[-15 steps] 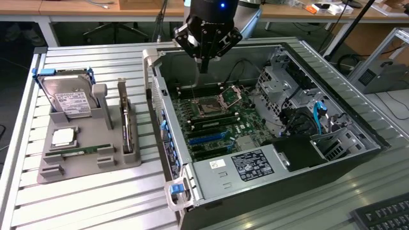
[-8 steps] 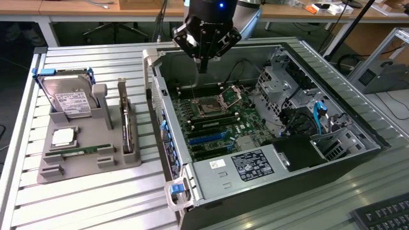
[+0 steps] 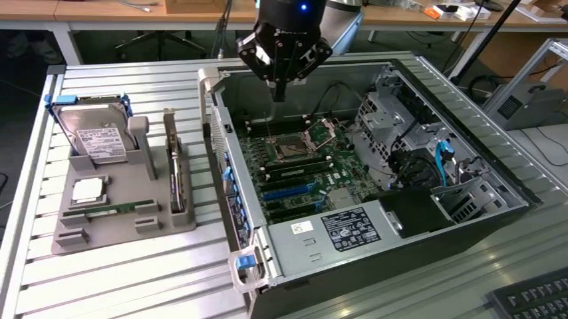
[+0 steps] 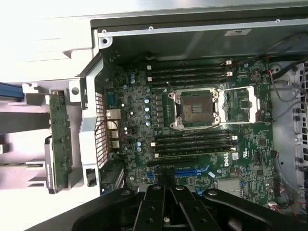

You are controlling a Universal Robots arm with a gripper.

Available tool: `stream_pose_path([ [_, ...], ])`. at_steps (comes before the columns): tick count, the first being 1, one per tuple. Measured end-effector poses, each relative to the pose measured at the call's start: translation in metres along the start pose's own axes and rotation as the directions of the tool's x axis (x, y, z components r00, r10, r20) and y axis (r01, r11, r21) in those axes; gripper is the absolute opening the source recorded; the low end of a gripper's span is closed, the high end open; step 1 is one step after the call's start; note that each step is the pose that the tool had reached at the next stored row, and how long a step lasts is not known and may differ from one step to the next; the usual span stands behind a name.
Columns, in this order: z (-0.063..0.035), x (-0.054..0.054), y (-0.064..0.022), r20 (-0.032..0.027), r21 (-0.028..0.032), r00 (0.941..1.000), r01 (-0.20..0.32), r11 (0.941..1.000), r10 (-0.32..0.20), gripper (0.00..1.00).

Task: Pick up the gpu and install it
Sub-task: 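Reach for the gpu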

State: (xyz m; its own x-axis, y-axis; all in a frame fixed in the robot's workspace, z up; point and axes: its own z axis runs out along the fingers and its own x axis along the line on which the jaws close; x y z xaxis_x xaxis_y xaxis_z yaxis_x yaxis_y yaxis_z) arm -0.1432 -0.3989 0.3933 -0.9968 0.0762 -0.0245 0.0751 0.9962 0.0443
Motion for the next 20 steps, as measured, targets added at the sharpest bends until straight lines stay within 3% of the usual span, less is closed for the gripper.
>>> stream_pose_path([
  [20,-0.0002,0.0076,-0.0006,0.0000,0.0000,1.0000,0.000,1.0000,0.000,0.11],
])
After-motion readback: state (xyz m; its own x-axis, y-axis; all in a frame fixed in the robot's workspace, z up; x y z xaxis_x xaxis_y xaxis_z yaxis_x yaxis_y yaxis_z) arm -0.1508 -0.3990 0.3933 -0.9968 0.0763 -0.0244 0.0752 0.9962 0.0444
